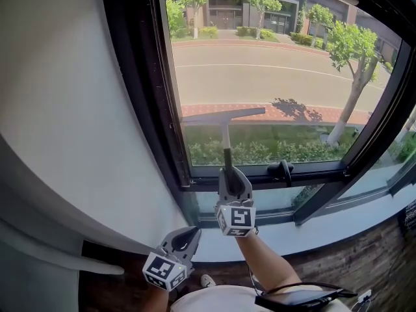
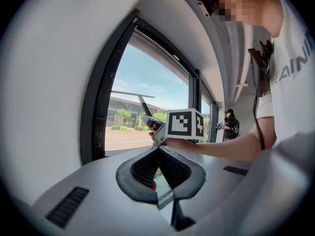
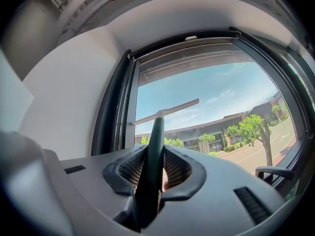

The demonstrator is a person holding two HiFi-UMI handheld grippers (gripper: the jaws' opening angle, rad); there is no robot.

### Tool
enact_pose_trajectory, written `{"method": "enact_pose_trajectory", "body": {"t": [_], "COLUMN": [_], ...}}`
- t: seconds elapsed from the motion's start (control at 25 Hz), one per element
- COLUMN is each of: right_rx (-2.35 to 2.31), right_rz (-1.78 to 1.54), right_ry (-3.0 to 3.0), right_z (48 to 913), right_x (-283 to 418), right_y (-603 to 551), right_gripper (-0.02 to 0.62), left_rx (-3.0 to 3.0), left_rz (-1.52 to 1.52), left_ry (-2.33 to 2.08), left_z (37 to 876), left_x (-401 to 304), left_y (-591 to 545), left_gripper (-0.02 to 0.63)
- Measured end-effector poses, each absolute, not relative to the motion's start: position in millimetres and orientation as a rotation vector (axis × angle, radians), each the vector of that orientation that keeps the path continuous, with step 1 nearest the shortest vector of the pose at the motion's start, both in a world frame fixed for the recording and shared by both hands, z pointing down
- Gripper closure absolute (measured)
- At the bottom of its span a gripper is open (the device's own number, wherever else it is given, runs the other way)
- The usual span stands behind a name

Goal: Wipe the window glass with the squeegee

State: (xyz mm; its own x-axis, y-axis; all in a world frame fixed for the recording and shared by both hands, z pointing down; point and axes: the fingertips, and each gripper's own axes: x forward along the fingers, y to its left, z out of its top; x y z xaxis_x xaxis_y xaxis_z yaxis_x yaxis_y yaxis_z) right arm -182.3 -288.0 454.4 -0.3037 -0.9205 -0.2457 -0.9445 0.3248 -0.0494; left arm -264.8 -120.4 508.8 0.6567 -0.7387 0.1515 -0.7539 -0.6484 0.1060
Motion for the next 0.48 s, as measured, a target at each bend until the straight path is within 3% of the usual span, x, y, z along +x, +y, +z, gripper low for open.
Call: {"method": "enact_pose_trajectory", "body": {"t": [0.48], "right_rx": [-1.751], "right_rz": [0.049], "right_ry": [2.422], "right_z": [501], "right_x": [-180], "right_y": [-281], "right_gripper": [0.497], "left_rx": [2.712], "left_rz": [0.156], "left_ry": [-1.223], "left_z": [509], "left_x": [-261], "left_y": [-116], "left_gripper": [0.588]}}
